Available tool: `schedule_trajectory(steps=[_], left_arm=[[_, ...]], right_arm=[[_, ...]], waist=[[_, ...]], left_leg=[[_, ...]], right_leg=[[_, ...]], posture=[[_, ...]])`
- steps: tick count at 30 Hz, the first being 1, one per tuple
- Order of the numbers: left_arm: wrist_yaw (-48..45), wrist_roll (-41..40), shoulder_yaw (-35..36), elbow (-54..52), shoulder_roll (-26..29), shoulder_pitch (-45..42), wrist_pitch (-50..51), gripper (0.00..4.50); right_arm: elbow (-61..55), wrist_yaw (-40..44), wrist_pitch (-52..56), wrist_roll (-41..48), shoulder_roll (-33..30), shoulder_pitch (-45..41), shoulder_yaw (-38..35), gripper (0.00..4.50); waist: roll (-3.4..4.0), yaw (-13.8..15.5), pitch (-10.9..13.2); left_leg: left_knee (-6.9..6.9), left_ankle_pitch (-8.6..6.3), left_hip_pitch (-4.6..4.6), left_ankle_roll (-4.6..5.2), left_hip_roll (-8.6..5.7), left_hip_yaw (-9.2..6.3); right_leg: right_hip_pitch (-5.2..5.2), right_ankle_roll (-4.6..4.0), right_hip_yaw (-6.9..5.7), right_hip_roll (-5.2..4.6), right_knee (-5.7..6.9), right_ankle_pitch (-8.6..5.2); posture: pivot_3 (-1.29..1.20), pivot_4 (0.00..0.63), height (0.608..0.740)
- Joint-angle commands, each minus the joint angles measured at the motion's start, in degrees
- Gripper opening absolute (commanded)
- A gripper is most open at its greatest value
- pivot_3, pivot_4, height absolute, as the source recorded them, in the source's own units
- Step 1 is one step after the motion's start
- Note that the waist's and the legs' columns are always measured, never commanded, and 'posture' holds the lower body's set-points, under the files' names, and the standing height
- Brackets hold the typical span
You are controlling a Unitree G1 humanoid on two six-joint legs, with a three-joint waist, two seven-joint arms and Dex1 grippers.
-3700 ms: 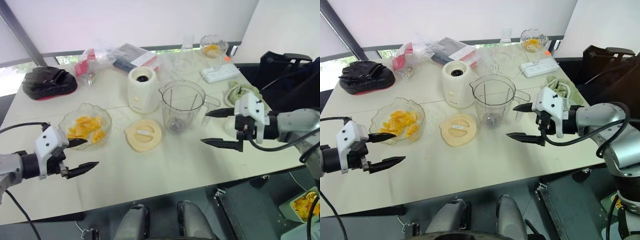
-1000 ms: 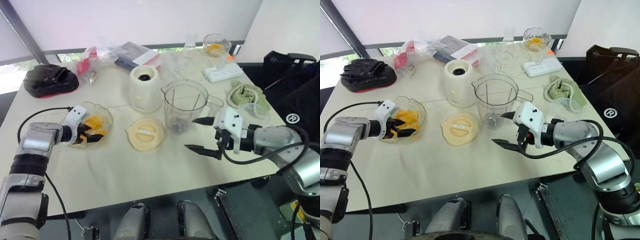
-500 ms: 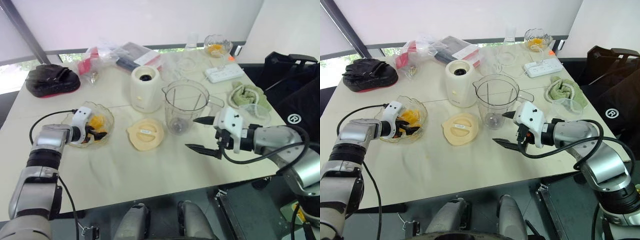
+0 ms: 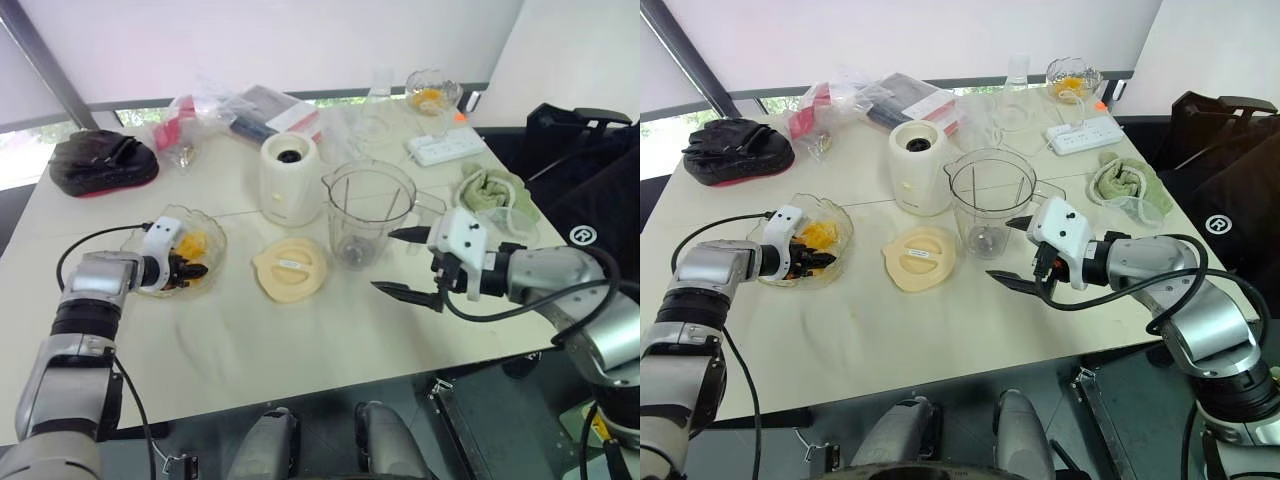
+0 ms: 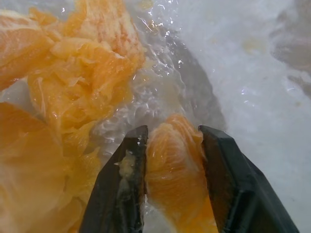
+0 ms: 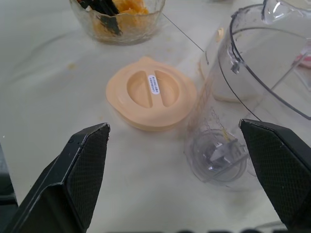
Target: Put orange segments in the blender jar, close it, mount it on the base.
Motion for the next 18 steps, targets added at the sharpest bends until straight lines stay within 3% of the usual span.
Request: schedule_trajectory(steps=[1, 13, 18], left_arm=[[-0.25, -0.89, 1.25, -1.89, 0.8, 1.19, -0.44, 1.63], [3.46, -18.95, 23.68, -12.56, 1.1, 2.93, 9.62, 1.63], [2.42, -20.41, 23.42, -18.13, 3.39, 7.29, 10.59, 1.63]], right_arm=[[-0.27, 0.31, -1.37, -0.43, 0.52, -1.48, 0.01, 4.5], [0.77, 0.74, -2.29, -1.6, 2.03, -2.53, 1.58, 4.5], [1.35, 1.36, -2.55, -2.02, 2.53, -3.2, 2.17, 4.5]], waist=[[0.0, 0.03, 0.0], [-0.05, 0.03, 0.03], [-0.06, -0.2, 0.03]], left_leg=[[0.0, 0.0, -0.01, 0.0, 0.0, 0.0], [0.0, 0.19, -0.18, -0.33, 0.0, -0.01], [-0.01, 0.19, -0.16, -0.34, 0.0, -0.01]], right_leg=[[-0.01, 0.0, 0.0, 0.0, 0.0, 0.0], [-0.19, 0.0, 0.01, -0.02, 0.01, 0.0], [-0.21, 0.0, 0.02, -0.02, 0.06, 0.0]], posture=[[0.0, 0.15, 0.74], [0.0, 0.15, 0.74], [0.0, 0.15, 0.74]])
